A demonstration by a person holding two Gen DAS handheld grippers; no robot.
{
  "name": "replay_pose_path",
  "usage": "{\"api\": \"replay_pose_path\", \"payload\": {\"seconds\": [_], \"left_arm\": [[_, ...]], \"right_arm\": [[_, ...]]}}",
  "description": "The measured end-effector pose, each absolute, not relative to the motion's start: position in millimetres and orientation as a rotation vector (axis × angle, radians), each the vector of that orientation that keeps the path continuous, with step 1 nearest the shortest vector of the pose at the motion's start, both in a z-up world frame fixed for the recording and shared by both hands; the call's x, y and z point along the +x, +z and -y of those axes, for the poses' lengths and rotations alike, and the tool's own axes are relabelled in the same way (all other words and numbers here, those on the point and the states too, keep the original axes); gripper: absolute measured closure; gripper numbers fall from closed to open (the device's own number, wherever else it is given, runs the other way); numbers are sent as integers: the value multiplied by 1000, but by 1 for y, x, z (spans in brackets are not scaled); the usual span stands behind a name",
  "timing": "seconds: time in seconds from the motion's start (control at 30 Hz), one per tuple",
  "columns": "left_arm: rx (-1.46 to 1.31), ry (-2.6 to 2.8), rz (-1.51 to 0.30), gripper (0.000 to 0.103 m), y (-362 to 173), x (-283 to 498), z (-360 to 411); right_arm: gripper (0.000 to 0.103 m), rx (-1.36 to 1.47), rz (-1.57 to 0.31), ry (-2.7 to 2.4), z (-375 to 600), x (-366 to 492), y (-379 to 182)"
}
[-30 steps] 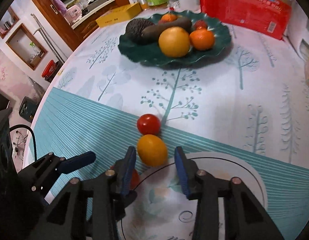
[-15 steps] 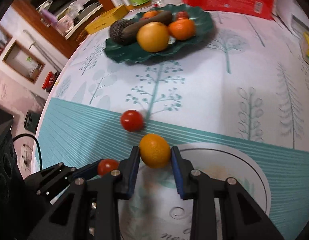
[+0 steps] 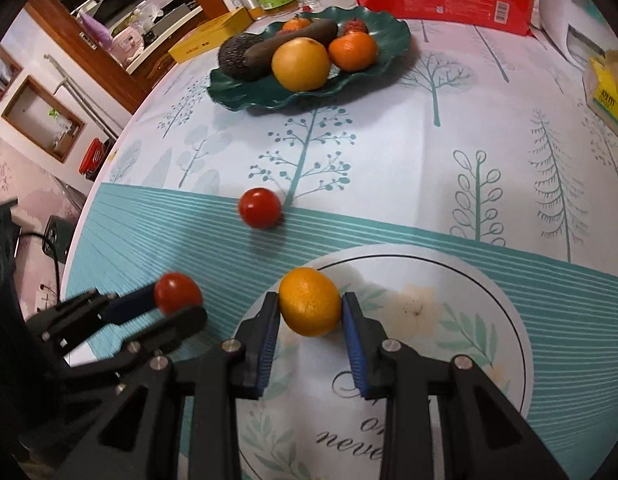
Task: Organize fruits
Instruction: 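Grasp a red tomato with the left tool while the right tool grasps the small orange, then carry the tomato and small orange over the green plate and lower them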
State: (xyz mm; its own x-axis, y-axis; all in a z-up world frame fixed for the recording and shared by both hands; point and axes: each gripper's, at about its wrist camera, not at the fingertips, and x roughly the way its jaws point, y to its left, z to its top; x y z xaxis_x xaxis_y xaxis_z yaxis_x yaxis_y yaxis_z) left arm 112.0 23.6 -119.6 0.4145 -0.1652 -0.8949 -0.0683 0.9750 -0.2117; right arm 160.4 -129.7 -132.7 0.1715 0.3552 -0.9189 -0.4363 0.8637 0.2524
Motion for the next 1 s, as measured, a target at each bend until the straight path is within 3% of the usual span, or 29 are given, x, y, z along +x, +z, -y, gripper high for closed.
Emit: {"api": "replay_pose_path", "payload": {"seconds": [0.3, 0.7, 0.83, 1.0], "left_arm": [[-172, -88, -1104, 68, -41, 145, -53], [-48, 1, -956, 68, 105, 263, -110], [-18, 18, -961, 68, 106, 300, -117], [8, 26, -1033, 68, 54, 347, -123]], "right_arm": [[72, -167, -1186, 577, 113, 173, -62], [72, -166, -890, 516, 88, 266, 131], [72, -165, -859, 463, 78, 305, 151], [71, -143, -920, 437, 71, 347, 107]]}}
